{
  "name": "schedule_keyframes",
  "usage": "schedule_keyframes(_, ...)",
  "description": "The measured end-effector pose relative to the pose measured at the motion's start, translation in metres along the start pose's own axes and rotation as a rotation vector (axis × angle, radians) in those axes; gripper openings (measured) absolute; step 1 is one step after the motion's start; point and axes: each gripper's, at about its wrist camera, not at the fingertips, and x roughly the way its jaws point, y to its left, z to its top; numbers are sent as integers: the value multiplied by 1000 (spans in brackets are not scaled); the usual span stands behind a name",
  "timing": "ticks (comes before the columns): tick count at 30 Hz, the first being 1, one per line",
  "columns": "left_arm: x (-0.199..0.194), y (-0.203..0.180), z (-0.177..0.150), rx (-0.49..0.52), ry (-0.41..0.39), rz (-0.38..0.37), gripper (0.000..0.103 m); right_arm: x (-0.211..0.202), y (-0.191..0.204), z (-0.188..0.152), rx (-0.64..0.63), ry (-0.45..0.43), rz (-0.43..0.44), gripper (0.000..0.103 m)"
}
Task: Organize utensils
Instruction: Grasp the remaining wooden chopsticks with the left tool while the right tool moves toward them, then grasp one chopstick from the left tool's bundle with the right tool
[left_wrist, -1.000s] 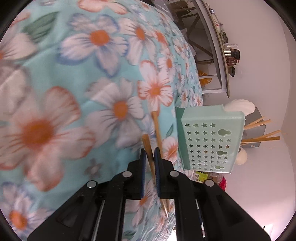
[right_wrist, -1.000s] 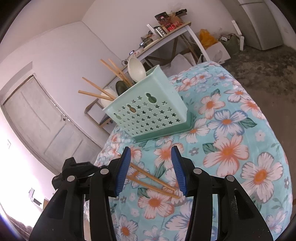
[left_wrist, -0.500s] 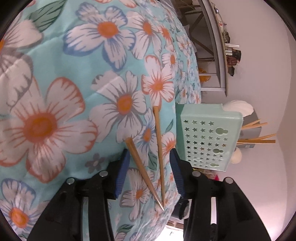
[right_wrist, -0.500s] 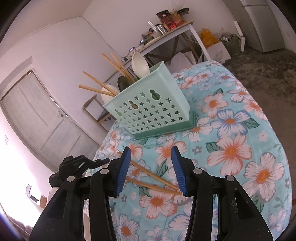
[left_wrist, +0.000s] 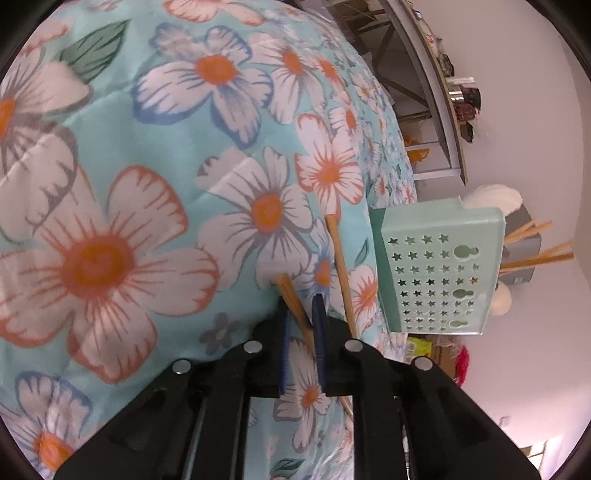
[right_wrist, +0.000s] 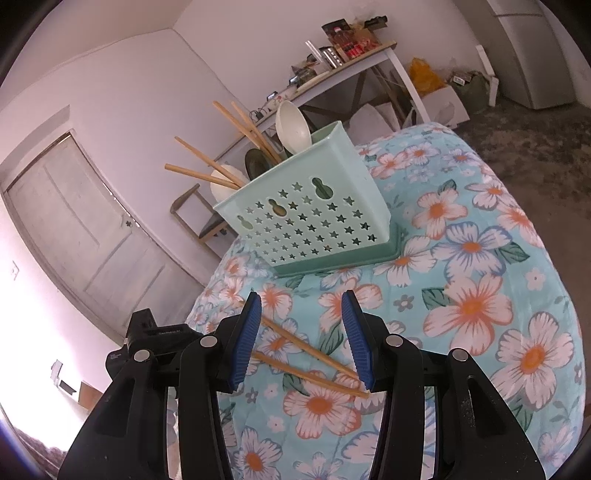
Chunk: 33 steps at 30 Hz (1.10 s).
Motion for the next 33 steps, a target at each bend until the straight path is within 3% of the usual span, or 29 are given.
schedule_keyframes(7, -9, -12, -3, 140, -16, 54, 13, 9, 24, 8, -125, 41, 5, 45)
schedule_keyframes(15, -30, -6, 0, 259, -55, 99, 13, 86, 83, 12, -414, 270, 90, 45)
schedule_keyframes(22, -35, -1, -2, 317, -67, 91, 14, 163, 120, 4, -612, 432, 80, 31)
schedule_keyframes(30, -33, 1, -2, 351, -73, 75, 14, 222, 127, -12, -753, 542, -7, 21)
schedule_keyframes(33, -33, 3, -1, 351, -73, 67, 14, 228, 125, -17, -768, 557, -26, 11)
